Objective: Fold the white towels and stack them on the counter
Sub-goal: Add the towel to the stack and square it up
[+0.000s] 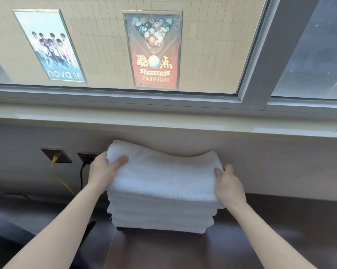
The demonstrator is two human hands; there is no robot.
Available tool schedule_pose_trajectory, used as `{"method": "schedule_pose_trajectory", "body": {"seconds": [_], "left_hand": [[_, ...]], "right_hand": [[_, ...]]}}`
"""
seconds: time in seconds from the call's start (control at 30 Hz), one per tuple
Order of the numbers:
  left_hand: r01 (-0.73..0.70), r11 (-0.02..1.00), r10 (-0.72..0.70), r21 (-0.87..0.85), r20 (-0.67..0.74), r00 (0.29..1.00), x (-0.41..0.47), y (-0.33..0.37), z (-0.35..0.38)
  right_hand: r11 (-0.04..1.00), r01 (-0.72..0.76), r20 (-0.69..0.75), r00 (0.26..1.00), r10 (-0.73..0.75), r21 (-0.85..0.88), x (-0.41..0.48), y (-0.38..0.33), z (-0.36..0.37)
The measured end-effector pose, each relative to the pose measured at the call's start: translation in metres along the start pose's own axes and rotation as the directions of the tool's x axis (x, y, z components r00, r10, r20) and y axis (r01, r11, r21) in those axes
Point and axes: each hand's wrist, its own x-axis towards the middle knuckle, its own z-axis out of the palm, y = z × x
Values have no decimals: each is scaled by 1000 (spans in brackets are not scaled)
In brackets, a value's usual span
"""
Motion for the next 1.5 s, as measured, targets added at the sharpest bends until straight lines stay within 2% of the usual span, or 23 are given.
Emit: {"method": "schedule_pose_trajectory", "body": {"seconds": [0.07,0.2,0.27,0.33,0.37,0.43,0.47,0.53,0.63,0.7,0.77,0.9,1.03,1.17,1.27,1.37,1.4,1.5], "left_hand": [[12,1000,-12,13,-16,1000,-2,-10,5],[168,986,-168,16,-9,986,2,-36,14],[188,980,-187,64,-33,982,5,-37,13],[123,979,-113,163,-70,991,6,-34,9],[54,966,-30,254,-97,995,5,-33,7],[-110,872,189,477,-121,974,0,-28,12],[-202,817,294,540,-88,952,-6,-23,18],[-390,742,433,546,56,900,-23,-14,41],[-633,588,551,503,324,769,-55,1,82],[-763,437,581,476,499,644,-72,10,107],[-834,300,575,463,609,546,-81,13,127],[-852,179,490,491,707,510,-74,5,139],[-846,176,471,504,711,522,-69,6,138],[-842,206,449,499,717,534,-69,8,138],[-867,179,483,464,727,489,-68,13,136],[-891,150,587,428,687,428,-67,11,135],[-884,167,585,436,678,445,-67,10,133],[-862,217,536,458,682,498,-70,7,129]], "right_hand": [[1000,-13,-2,1000,13,14,-3,2,3],[993,-115,59,992,114,16,-2,9,10],[991,-133,79,988,131,22,1,10,8],[988,-144,92,986,138,60,3,13,4],[985,-147,93,986,138,91,2,15,3],[979,-150,82,987,140,136,1,17,0],[978,-147,69,988,139,147,0,17,0],[975,-147,72,988,137,169,-2,15,1],[950,-167,194,974,118,262,-4,10,7],[896,-200,242,964,108,396,-3,10,9],[821,-217,280,957,73,528,-2,12,8],[657,-346,450,893,11,670,-4,35,8],[585,-393,535,840,-85,709,-4,41,11],[540,-361,488,866,-108,760,-3,42,20],[513,-387,494,865,-84,766,-7,53,31],[423,-499,586,804,-99,756,2,62,29],[389,-529,603,793,-89,754,6,64,25],[323,-505,548,835,-51,800,16,72,16]]}}
